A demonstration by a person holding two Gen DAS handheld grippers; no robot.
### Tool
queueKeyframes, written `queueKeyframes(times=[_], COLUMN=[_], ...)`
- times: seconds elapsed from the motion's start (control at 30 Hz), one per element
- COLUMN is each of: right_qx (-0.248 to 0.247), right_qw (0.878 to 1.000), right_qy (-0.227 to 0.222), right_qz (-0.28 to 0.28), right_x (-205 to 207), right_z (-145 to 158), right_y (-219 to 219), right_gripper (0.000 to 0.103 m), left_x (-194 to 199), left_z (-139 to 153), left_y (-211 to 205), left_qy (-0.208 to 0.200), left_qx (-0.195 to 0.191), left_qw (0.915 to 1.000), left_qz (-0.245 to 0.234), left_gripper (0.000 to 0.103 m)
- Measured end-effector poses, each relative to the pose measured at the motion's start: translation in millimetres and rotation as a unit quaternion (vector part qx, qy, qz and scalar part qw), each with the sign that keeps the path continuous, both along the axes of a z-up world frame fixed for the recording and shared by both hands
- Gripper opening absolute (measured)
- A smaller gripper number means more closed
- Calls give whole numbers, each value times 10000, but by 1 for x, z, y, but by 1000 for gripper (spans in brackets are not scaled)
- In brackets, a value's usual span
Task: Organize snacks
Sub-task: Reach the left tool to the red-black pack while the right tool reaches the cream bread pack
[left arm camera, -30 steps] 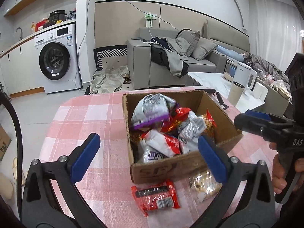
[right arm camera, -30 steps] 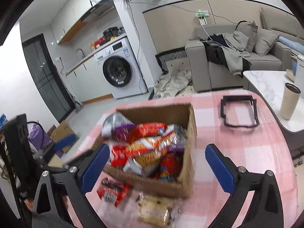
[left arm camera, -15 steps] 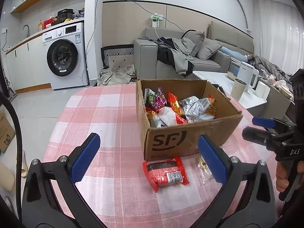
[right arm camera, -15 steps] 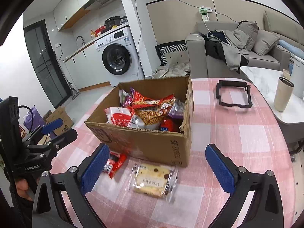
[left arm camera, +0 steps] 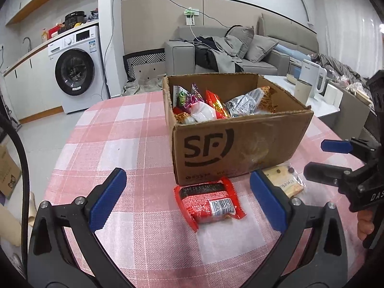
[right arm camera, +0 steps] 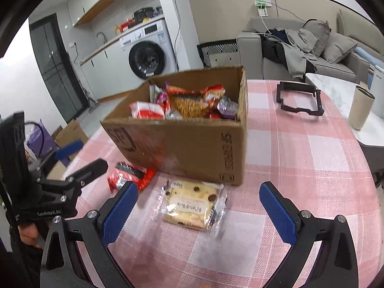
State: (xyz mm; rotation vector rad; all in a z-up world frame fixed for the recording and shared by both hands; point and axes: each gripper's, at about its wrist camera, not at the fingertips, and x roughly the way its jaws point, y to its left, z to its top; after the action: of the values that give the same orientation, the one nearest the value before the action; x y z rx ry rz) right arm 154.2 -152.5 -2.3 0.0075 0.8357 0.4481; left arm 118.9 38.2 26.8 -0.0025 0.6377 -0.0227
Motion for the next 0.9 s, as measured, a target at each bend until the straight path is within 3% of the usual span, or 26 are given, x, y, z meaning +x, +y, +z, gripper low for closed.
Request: queueKeyframes(times=[0.2,0.4,0.9], right_qx=[-101,-338,-584], right_qw=[9996,9981,9954], right_qy=[268,501,698], right_qz=[-75,-74,298], right_x=[8,12,12], right_z=[-16,-34,-55], right_y=[1,7,36], right_gripper=[103,103,103], left_x=[7,20,22], left_z=[-14,-33,-36], left_y=[-4,9,8], left_qy=[147,393,323], left_qx=[86,-173,-132], left_qw=[9998,9991,9993], left_qz=[-53,2,-114], left_gripper=[102,102,103])
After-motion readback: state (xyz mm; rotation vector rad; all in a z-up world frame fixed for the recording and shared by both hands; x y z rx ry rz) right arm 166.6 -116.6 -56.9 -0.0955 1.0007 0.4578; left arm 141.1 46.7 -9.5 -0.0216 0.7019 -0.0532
